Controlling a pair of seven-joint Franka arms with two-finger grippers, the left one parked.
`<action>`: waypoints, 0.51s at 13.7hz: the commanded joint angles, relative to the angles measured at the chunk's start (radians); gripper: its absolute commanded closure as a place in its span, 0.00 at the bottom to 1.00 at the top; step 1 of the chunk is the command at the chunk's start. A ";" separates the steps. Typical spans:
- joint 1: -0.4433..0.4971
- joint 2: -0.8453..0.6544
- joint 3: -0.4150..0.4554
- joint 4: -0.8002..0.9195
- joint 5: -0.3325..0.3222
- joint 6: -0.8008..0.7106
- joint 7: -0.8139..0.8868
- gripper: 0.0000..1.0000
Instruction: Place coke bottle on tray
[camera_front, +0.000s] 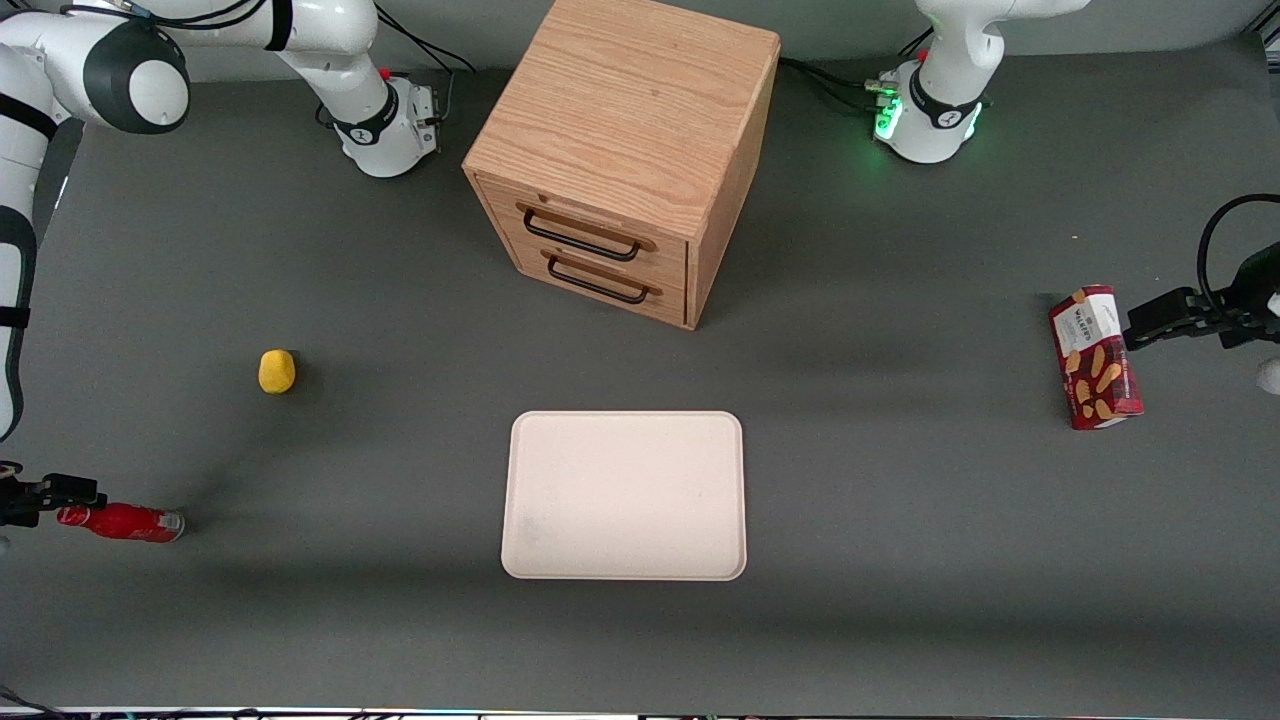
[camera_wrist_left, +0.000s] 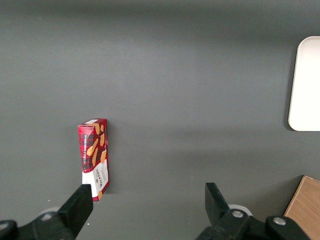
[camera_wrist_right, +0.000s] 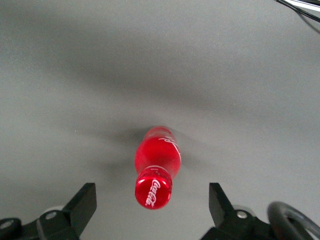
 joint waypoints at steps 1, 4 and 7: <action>0.006 -0.001 -0.004 -0.013 -0.012 0.023 -0.010 0.01; 0.006 0.002 -0.004 -0.013 -0.012 0.042 -0.016 0.01; 0.006 0.002 -0.004 -0.013 -0.014 0.042 -0.022 0.29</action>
